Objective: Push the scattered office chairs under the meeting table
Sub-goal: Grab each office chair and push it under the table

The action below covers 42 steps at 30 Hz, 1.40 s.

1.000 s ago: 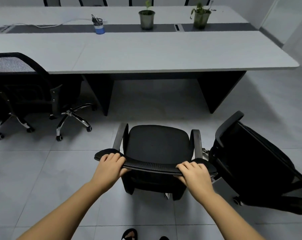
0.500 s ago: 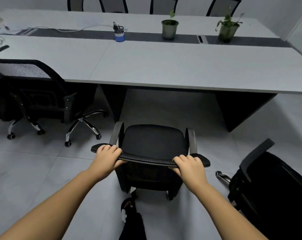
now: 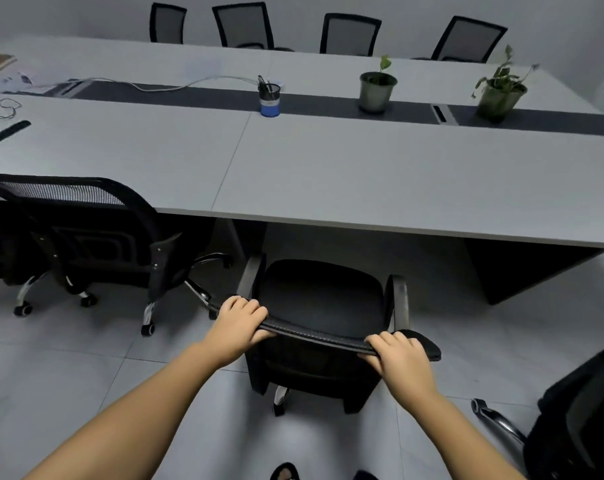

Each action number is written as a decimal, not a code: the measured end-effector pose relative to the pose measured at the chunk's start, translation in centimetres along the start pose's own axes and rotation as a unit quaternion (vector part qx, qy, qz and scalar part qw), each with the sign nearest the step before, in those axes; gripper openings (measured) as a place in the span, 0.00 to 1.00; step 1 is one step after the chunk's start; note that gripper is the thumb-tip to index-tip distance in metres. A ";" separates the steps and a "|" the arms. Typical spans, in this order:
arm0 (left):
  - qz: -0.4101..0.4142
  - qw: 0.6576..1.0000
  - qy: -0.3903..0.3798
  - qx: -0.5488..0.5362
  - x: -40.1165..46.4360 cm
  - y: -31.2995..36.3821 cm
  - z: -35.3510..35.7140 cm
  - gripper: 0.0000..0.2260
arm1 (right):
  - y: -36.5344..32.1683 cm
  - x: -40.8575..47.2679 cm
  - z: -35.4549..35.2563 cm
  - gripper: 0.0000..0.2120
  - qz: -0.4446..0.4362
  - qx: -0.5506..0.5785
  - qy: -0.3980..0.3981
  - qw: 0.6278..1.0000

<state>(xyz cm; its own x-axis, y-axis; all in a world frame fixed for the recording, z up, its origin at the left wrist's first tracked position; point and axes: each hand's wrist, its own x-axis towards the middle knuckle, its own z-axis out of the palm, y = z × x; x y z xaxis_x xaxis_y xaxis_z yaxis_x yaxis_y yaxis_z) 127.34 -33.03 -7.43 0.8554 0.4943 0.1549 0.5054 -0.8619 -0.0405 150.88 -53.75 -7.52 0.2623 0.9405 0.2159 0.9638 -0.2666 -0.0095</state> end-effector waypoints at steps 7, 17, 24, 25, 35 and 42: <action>-0.002 1.000 0.014 -0.004 5.5 -4.5 0.8 0.20 | 0.8 8.3 1.2 0.13 -0.009 0.000 -0.033 0.999; -0.029 0.999 0.011 0.009 13.9 -10.2 2.8 0.20 | 3.9 19.5 4.0 0.14 -0.067 -0.021 -0.033 0.997; -0.043 0.999 0.003 -0.005 19.5 -12.7 3.8 0.20 | 6.4 26.3 5.3 0.11 -0.083 0.000 -0.041 0.996; -0.039 0.999 -0.001 -0.010 19.6 -12.8 4.3 0.20 | 6.6 26.6 5.6 0.11 -0.097 -0.006 -0.045 0.994; -0.052 0.997 -0.036 -0.037 19.3 -13.0 4.4 0.20 | 6.7 27.0 5.6 0.17 -0.105 -0.002 -0.058 0.993; -0.102 0.980 -0.157 -0.061 19.5 -12.2 2.1 0.24 | 6.2 26.0 3.6 0.20 -0.035 0.102 -0.137 0.985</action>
<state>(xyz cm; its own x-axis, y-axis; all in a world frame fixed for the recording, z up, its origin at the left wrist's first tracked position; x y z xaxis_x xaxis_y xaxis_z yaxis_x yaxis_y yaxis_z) 138.07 -12.64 -5.98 0.7406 0.6516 -0.1643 0.6684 -0.7394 0.0804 163.83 -30.19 -5.50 0.1714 0.9840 -0.0479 0.9624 -0.1776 -0.2054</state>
